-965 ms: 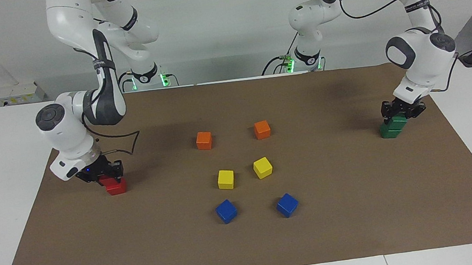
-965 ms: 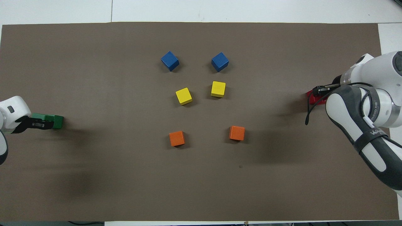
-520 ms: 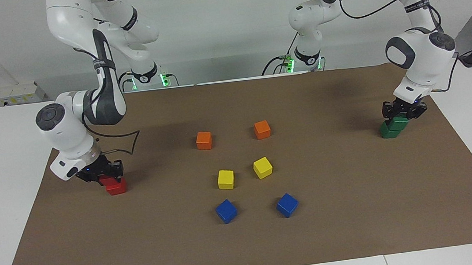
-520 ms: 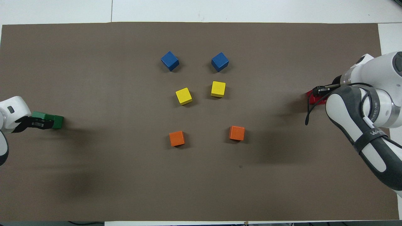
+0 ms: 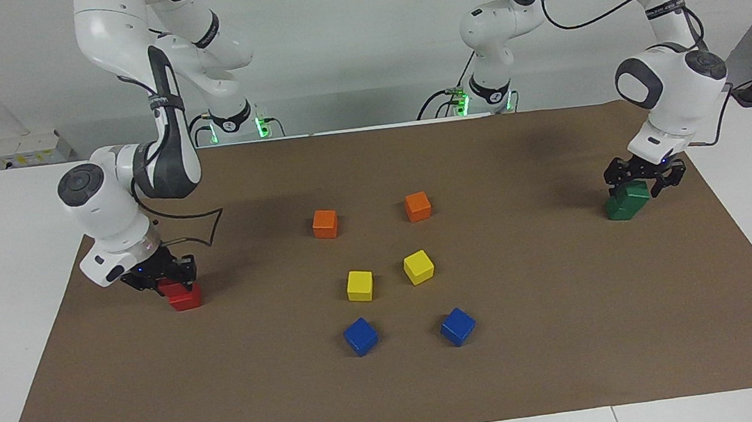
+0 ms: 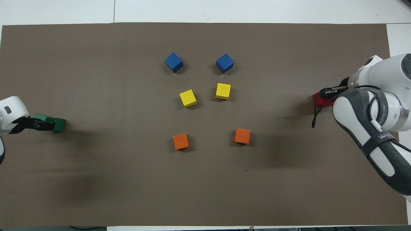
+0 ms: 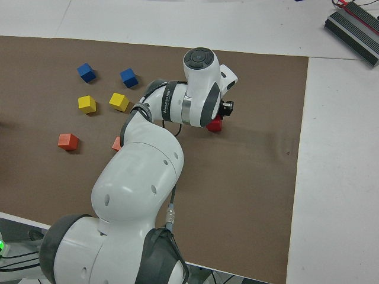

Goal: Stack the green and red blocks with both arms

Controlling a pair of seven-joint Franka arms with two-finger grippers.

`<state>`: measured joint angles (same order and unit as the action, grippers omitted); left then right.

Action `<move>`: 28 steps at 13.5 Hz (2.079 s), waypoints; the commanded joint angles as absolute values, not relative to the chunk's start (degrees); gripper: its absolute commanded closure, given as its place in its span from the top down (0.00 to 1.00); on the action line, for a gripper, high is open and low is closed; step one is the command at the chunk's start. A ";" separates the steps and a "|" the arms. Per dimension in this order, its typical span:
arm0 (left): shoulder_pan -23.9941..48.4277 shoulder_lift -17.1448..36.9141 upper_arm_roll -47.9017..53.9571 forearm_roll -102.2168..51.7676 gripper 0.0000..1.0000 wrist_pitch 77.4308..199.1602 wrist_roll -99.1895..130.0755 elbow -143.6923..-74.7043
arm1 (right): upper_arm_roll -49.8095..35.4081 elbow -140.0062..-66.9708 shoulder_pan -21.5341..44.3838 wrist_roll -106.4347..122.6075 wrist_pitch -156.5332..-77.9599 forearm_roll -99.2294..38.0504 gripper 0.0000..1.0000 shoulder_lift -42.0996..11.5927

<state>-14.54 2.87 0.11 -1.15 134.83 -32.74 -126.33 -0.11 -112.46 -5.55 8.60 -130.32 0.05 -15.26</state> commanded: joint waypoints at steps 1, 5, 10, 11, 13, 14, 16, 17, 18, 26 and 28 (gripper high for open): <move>-15.29 2.81 0.70 -0.88 1.00 124.05 -33.57 -116.76 | -0.44 -114.52 -5.98 10.63 -131.84 0.00 0.85 -13.97; -14.59 1.85 1.05 -0.88 1.00 118.48 -28.94 -109.69 | -0.44 -114.52 -5.98 10.63 -132.10 0.09 1.00 -13.97; -8.80 -1.50 1.49 -0.88 1.00 109.20 0.15 -103.74 | -0.44 -113.38 -5.89 10.46 -129.91 0.09 1.00 -13.19; -8.44 -1.32 1.49 -0.79 1.00 105.25 0.35 -101.01 | -0.44 -112.33 -5.63 10.46 -128.08 0.09 1.00 -12.57; -7.30 -1.32 1.58 -0.88 1.00 100.30 0.70 -97.75 | -0.53 -109.96 -5.27 10.20 -122.37 0.09 1.00 -11.08; -7.21 -1.41 1.84 -0.88 1.00 98.46 0.79 -97.04 | -0.70 -109.08 -5.27 10.20 -119.99 0.09 1.00 -9.60; -7.29 -1.67 2.63 -0.97 1.00 95.72 0.88 -96.59 | -1.14 -108.81 -4.66 10.20 -115.86 0.09 1.00 -5.38; -7.29 -1.84 2.72 -0.97 1.00 94.23 1.40 -96.50 | -1.06 -109.16 -4.31 10.11 -112.97 0.09 1.00 -3.19; -7.21 -2.45 2.81 -0.97 1.00 93.00 1.93 -95.46 | -1.05 -109.07 -4.13 10.11 -110.42 0.09 1.00 -1.60; -6.50 -5.44 2.90 -0.88 1.00 85.52 2.20 -93.08 | -1.14 -108.46 -4.13 9.05 -96.15 -0.17 1.00 9.05; -5.46 -6.15 2.55 -0.88 1.00 84.55 2.20 -93.25 | -1.14 -105.40 -4.04 7.92 -96.77 -0.18 1.00 7.13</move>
<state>-7.27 -5.16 3.27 -1.23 86.60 1.19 -93.59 -0.77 -107.64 -3.70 8.63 -96.51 0.09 8.80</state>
